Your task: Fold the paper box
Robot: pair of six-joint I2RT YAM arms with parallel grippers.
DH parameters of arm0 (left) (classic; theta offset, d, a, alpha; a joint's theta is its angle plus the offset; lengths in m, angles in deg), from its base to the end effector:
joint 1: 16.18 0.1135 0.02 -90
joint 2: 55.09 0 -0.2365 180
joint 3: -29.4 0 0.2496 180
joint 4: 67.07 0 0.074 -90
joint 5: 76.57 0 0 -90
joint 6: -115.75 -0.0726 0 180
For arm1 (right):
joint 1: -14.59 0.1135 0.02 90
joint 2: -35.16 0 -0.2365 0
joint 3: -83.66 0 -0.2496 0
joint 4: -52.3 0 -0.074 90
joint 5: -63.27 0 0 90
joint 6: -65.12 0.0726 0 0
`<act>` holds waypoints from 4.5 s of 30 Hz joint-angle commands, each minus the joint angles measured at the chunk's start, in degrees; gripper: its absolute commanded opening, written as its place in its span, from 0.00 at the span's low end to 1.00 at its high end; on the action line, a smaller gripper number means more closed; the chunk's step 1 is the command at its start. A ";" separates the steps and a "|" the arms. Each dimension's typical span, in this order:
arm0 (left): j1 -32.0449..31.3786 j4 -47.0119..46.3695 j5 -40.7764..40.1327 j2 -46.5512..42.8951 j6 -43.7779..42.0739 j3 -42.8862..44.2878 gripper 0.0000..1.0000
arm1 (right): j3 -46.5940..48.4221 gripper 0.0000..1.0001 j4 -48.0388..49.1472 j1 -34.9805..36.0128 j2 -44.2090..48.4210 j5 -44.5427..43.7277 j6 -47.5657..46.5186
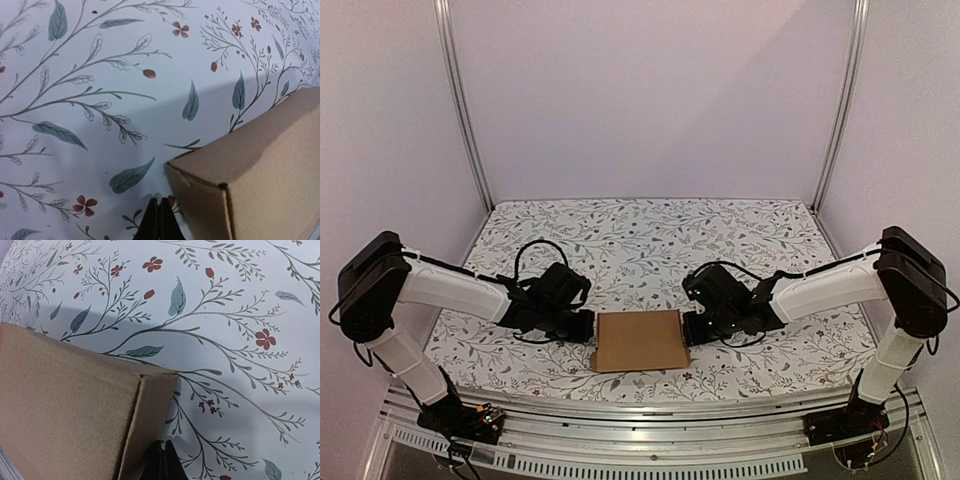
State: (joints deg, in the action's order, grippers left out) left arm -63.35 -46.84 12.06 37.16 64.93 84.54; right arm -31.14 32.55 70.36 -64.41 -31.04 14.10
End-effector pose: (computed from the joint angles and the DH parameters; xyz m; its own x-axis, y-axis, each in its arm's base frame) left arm 0.2103 -0.2243 0.0758 -0.9013 0.0433 -0.4310 0.1999 0.9242 -0.3253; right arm 0.2020 0.2872 0.0872 -0.8573 -0.1450 -0.4939 -0.3349 0.8858 0.3213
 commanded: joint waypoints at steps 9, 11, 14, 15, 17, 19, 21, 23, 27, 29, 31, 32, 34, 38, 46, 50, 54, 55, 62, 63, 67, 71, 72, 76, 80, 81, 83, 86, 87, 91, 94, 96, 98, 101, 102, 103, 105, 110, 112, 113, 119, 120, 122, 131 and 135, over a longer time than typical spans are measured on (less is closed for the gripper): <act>0.86 3.43 -5.43 -8.86 4.70 -4.82 0.02 | 2.76 0.18 -11.64 -1.68 5.84 -6.40 -9.03; 0.86 4.08 -5.67 -10.12 4.69 -4.83 0.07 | 3.59 0.22 -13.56 -1.63 7.72 -7.12 -10.01; 0.86 4.55 -5.87 -12.36 4.61 -5.14 0.20 | 4.50 0.27 -14.21 -1.67 10.11 -5.41 -10.33; 0.86 4.49 -5.92 -13.06 4.64 -5.27 0.24 | 4.66 0.29 -13.95 -1.68 10.74 -4.22 -10.05; 0.86 4.20 -6.21 -14.54 4.53 -5.79 0.32 | 4.78 0.36 -13.13 -1.65 11.26 -2.30 -9.11; 0.86 3.54 -6.15 -15.42 4.45 -6.34 0.40 | 4.62 0.41 -11.62 -1.65 11.32 -0.32 -8.25; 0.95 2.69 -5.11 -15.92 4.18 -6.80 0.46 | 4.76 0.43 -10.40 -1.67 10.73 1.79 -7.39; 0.90 1.67 -3.66 -16.27 4.16 -7.22 0.54 | 4.66 0.44 -9.05 -1.69 9.72 3.45 -6.60; 0.95 -1.48 -1.10 -17.15 4.99 -9.30 0.68 | 3.74 0.45 -5.74 -1.63 7.65 6.94 -4.15; 0.95 -2.50 -0.14 -17.52 5.42 -10.06 0.73 | 2.97 0.46 -4.19 -1.68 6.71 7.40 -3.03; 0.95 -3.20 0.78 -17.51 5.38 -10.51 0.77 | 2.16 0.46 -2.67 -1.65 6.06 7.94 -1.80; 0.95 -3.64 0.91 -17.32 5.38 -10.61 0.79 | 1.73 0.46 -1.81 -1.65 5.79 8.00 -1.10; 0.95 -4.62 3.16 -16.69 5.38 -10.72 0.81 | 1.09 0.45 -0.77 -1.75 5.09 7.94 0.06; 0.95 -5.35 4.51 -15.39 5.64 -10.88 0.86 | 0.15 0.43 0.66 -2.00 3.66 7.84 1.29; 0.93 -8.47 5.48 -14.32 5.95 -10.81 0.88 | -3.17 0.31 5.17 -2.97 2.38 9.91 3.48; 0.95 -9.09 5.93 -13.65 6.21 -10.78 0.88 | -4.85 0.23 6.55 -3.13 2.66 9.86 4.31; 0.95 -9.88 6.70 -12.70 6.41 -10.62 0.88 | -6.53 0.17 7.52 -3.36 3.14 9.66 4.67; 0.95 -10.07 6.99 -12.34 6.44 -10.54 0.88 | -7.08 0.15 7.75 -3.42 3.28 9.60 4.89; 0.95 -11.87 8.66 -10.93 7.77 -10.67 0.88 | -10.30 0.01 8.50 -3.74 4.42 9.26 5.45; 0.94 -12.05 8.81 -10.83 8.01 -10.65 0.88 | -10.71 0.00 8.56 -3.75 4.52 9.24 5.48; 0.95 -13.19 10.18 -10.37 9.37 -10.72 0.89 | -12.14 0.00 8.57 -3.81 5.49 8.83 5.56; 0.94 -15.76 12.58 -9.45 11.49 -11.21 0.89 | -12.90 0.00 8.51 -3.77 6.39 8.29 5.56; 0.95 -16.60 13.39 -9.17 12.14 -11.49 0.89 | -13.08 0.00 8.53 -3.74 6.55 8.09 5.62; 0.95 -20.81 16.69 -7.74 15.32 -12.99 0.90 | -13.40 0.00 8.48 -3.81 6.93 7.76 5.75; 0.95 -24.80 19.43 -6.43 18.67 -14.34 0.90 | -13.65 0.00 8.49 -3.74 7.19 7.50 5.68; 0.94 -25.72 20.10 -6.25 19.64 -14.76 0.89 | -13.79 0.00 8.52 -3.78 7.32 7.41 5.74; 0.95 -27.95 21.35 -5.89 21.41 -15.59 0.89 | -13.91 0.00 8.49 -3.79 7.44 7.34 5.68; 0.95 -30.47 22.96 -5.47 23.92 -16.70 0.89 | -14.15 0.00 8.50 -3.76 7.70 7.05 5.84; 0.95 -31.41 23.41 -5.33 24.76 -17.04 0.89 | -14.19 0.00 8.44 -3.77 7.85 6.98 5.84; 0.95 -36.44 25.60 -4.82 28.48 -18.77 0.90 | -14.36 0.00 8.53 -3.76 8.29 6.95 5.84; 0.95 -39.66 26.03 -4.58 30.77 -19.85 0.90 | -14.54 0.00 8.48 -3.76 8.66 6.80 5.93; 0.95 -42.41 26.57 -4.34 32.44 -20.61 0.90 | -14.75 0.00 8.49 -3.76 8.97 6.70 5.92; 0.93 -44.68 26.99 -3.96 33.76 -21.17 0.89 | -14.89 0.00 8.48 -3.74 9.33 6.65 6.01; 0.94 -47.81 27.35 -2.93 35.70 -21.99 0.87 | -15.07 0.00 8.44 -3.67 9.71 6.60 6.19; 0.95 -49.13 27.50 -2.45 36.41 -22.25 0.86 | -15.07 0.00 8.41 -3.65 9.82 6.60 6.19; 0.95 -50.82 27.74 -1.71 37.12 -22.51 0.84 | -15.08 0.00 8.44 -3.70 9.87 6.56 6.19; 0.95 -54.92 28.42 -0.12 38.95 -23.13 0.80 | -15.14 0.00 8.41 -3.59 10.00 6.51 6.26; 0.86 -65.96 30.28 6.01 43.56 -24.27 0.66 | -15.32 0.00 8.48 -3.54 9.94 6.16 6.32; 0.77 -71.81 30.76 8.88 45.60 -24.97 0.60 | -15.34 0.00 8.53 -3.34 9.97 6.01 6.37; 0.77 -74.38 31.01 10.31 46.61 -25.25 0.57 | -15.34 0.00 8.41 -3.29 10.00 5.92 6.34; 0.68 -87.83 31.86 18.76 52.49 -25.89 0.38 | -15.52 0.00 8.40 -3.15 10.22 5.81 6.46; 0.64 -89.66 31.94 20.01 53.30 -25.93 0.35 | -15.52 0.00 8.40 -3.19 10.26 5.81 6.46; 0.60 -92.94 32.03 22.72 54.67 -25.96 0.31 | -15.43 0.00 8.27 -3.20 10.48 5.88 6.31; 0.75 -93.42 32.65 22.34 55.17 -25.42 0.29 | -14.78 0.22 6.06 -3.16 13.65 4.89 3.97; 0.86 -92.19 33.22 21.44 54.88 -25.09 0.29 | -13.69 0.33 1.33 -3.20 18.27 2.21 0.56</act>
State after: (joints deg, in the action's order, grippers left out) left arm -62.98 -133.00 44.30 59.00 118.21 59.34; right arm -44.69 41.81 67.04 -50.62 -25.67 18.41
